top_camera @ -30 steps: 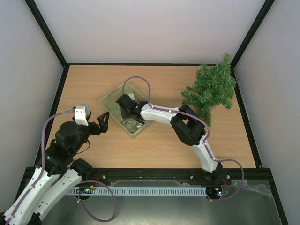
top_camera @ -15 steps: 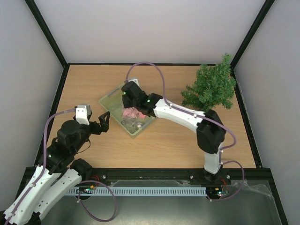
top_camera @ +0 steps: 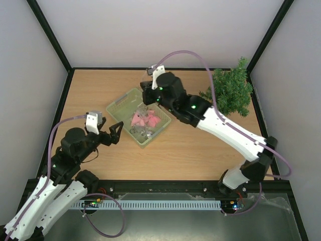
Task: Decorate the small christmas tree
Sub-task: Pick up the decoration item from the storage box.
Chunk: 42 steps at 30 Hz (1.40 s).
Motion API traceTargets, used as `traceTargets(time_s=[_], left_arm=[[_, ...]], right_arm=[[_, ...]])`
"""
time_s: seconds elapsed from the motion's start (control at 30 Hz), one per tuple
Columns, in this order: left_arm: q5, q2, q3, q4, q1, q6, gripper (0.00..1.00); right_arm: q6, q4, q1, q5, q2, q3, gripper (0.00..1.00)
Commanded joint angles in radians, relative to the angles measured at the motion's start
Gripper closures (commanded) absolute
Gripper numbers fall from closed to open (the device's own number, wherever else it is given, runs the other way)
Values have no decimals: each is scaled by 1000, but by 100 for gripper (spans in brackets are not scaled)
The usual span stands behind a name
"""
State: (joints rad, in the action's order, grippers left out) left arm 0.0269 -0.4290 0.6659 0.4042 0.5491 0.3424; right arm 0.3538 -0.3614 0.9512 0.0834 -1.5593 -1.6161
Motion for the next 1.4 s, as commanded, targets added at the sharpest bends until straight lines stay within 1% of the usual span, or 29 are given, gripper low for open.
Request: traceTargets(time_s=[0.0,0.13,0.27,0.33,0.47,0.57,0.7,0.8,0.87,0.93,0.97,1.03,1.13,1.23,1.37], left_arm=[[-163,9,-1,-125,-5,-72,5],[-182,-67,26,-171,-5,-79,5],[-197,-201,59,-168,-6,-78,9],[-227,-257,60,-194,-4,-66,11],[-355,-323,26,-315,0,-27,14],[-375,-354,-2,-400,17,-15,17],[-371,-411,-53,-492,72,-34,18],[-362,-482,-67,-496,132,-83,18],[-307,-524,-64,-471,160,-112,19],[-257,-559,-69,-462,171,-135,22],[-248,-576,-74,-463,172,-146,27],[-237,-607,-77,-453,173,-164,32],[-215,-638,-79,-445,176,-165,32],[-222,-660,-92,-474,181,-154,33],[-256,-712,-99,-504,182,-138,38]], right_arm=[[-47,21,3,-29,122,-80,98],[-50,74,3,-62,181,-122,98],[-61,69,2,-73,200,-185,98],[-67,68,3,-75,208,-205,98],[-72,69,2,-83,228,-226,98],[-73,80,2,-85,244,-234,98],[-76,87,2,-77,254,-255,98],[-76,88,2,-81,260,-271,98],[-76,94,3,-82,266,-275,98],[-76,99,3,-80,271,-275,98],[-75,100,3,-80,273,-274,98],[-75,103,3,-80,276,-274,98],[-79,102,3,-79,277,-275,98],[-82,105,3,-79,277,-275,98],[-84,107,3,-82,279,-273,98]])
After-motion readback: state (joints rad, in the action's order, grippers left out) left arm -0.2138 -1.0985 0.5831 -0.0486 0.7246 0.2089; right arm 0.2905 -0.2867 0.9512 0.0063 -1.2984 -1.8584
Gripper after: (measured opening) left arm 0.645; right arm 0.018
